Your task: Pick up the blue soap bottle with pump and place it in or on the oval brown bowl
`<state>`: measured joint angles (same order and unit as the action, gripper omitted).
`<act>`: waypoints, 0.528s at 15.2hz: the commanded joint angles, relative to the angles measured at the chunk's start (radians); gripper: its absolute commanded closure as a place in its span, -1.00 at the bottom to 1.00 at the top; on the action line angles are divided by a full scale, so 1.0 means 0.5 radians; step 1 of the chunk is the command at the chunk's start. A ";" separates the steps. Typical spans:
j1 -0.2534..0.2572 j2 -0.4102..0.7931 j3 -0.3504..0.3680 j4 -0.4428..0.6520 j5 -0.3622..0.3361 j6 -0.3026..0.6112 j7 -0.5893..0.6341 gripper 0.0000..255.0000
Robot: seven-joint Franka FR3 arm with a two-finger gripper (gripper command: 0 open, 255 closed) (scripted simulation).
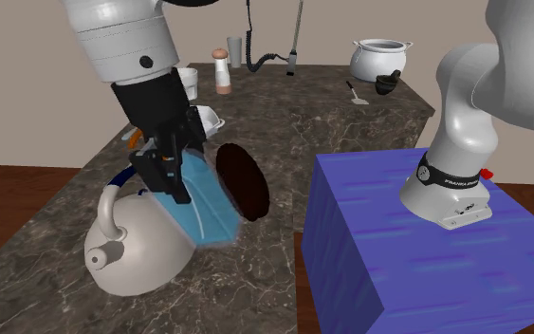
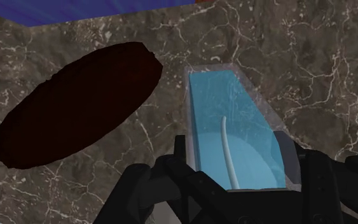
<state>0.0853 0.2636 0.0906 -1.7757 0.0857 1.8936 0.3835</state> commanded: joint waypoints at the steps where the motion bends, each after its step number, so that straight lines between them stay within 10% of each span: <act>1: 0.001 -0.014 0.001 0.039 0.000 -0.052 0.007 1.00; 8: -0.001 -0.058 0.002 0.168 0.000 -0.225 0.020 1.00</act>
<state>0.0843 0.2367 0.0909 -1.7025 0.0856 1.7940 0.3914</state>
